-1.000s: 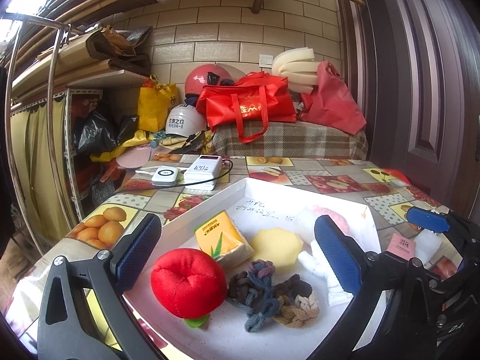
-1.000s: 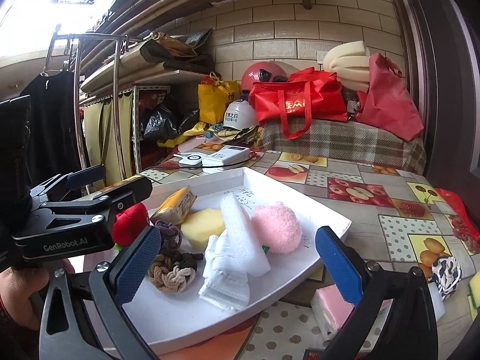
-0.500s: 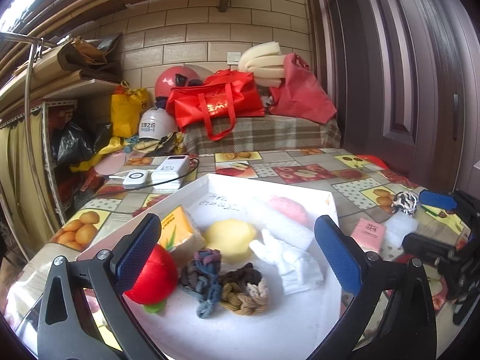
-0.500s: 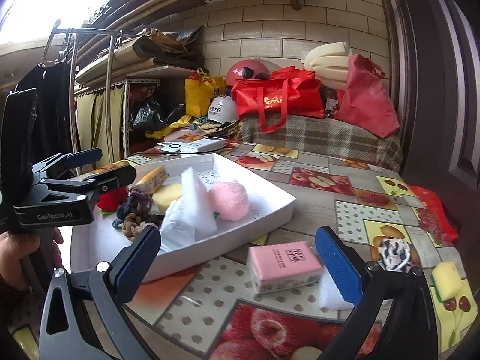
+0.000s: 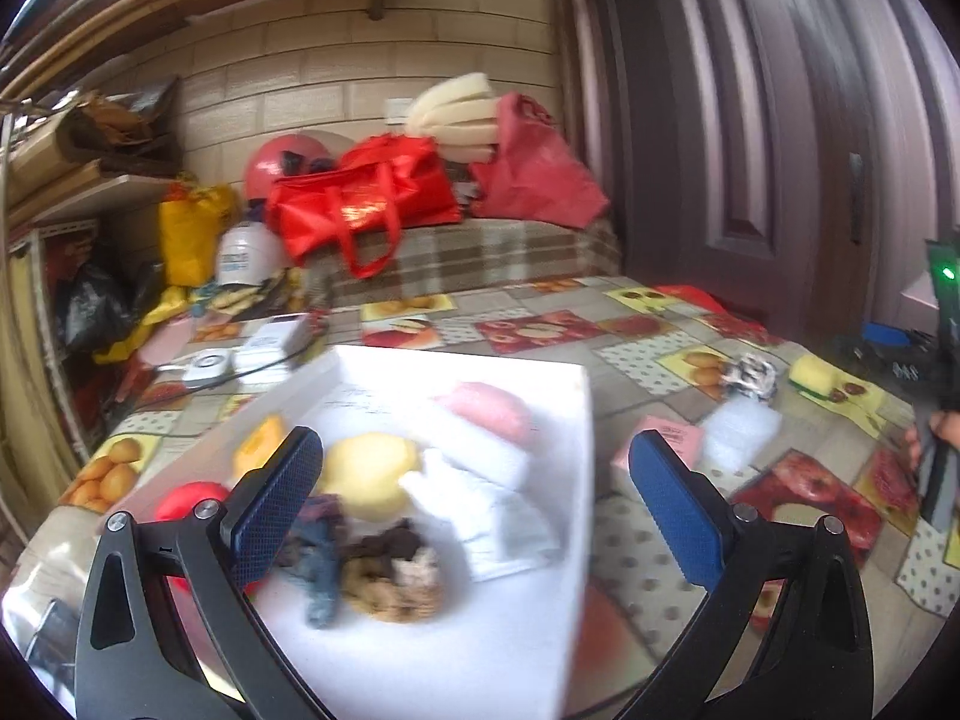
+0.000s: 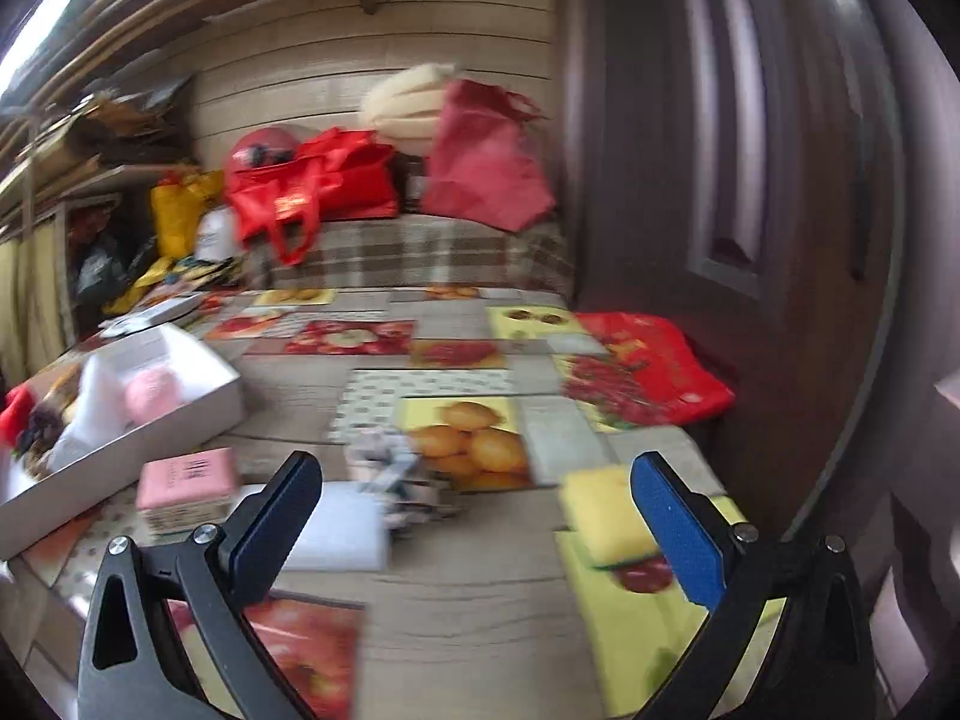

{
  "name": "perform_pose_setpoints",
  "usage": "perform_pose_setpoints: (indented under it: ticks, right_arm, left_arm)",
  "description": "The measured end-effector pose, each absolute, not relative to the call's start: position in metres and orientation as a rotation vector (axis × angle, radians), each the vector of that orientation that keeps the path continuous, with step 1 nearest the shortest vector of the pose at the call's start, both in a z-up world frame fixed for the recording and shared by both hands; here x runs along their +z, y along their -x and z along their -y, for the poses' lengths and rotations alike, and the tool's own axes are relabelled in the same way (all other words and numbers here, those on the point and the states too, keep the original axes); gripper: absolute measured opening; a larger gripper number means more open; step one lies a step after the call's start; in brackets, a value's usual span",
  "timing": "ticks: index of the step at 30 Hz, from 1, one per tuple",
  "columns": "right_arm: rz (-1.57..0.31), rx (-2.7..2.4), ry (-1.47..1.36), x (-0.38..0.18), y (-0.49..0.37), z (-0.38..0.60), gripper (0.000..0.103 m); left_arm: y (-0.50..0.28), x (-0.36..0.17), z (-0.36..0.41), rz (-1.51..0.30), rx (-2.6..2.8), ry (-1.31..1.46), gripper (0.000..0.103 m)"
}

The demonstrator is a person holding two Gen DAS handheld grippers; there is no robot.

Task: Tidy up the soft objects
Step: 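Withdraw both open tools from the tray toward the remaining items, then grasp the pink tissue packet with the left tool while the right tool grasps the yellow sponge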

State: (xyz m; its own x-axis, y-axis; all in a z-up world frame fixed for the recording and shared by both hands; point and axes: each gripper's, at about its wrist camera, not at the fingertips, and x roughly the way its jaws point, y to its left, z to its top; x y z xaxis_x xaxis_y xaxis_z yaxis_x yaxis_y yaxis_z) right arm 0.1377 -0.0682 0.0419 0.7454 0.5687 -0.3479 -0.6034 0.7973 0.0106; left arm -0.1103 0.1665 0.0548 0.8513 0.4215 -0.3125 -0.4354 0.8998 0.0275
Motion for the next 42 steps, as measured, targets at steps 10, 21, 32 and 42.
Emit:
perform_pose_setpoints:
  ticks: [10, 21, 32, 42]
  right_arm:
    - [-0.320, 0.675, 0.121, 0.043, -0.128, 0.071, 0.103]
    - [-0.335, 0.667, -0.031, 0.044, -0.144, 0.095, 0.103]
    - [-0.429, 0.625, -0.255, 0.037, -0.170, 0.128, 0.103]
    - [-0.429, 0.624, -0.248, 0.037, -0.170, 0.127, 0.103]
  left_arm:
    - [0.004, 0.039, -0.117, -0.589, 0.226, 0.049, 0.103]
    - [-0.060, 0.025, -0.128, -0.720, 0.227, 0.128, 0.103]
    - [-0.053, 0.021, -0.099, -0.762, 0.035, 0.109, 0.102]
    - [-0.063, 0.017, -0.102, -0.791, 0.094, 0.091, 0.052]
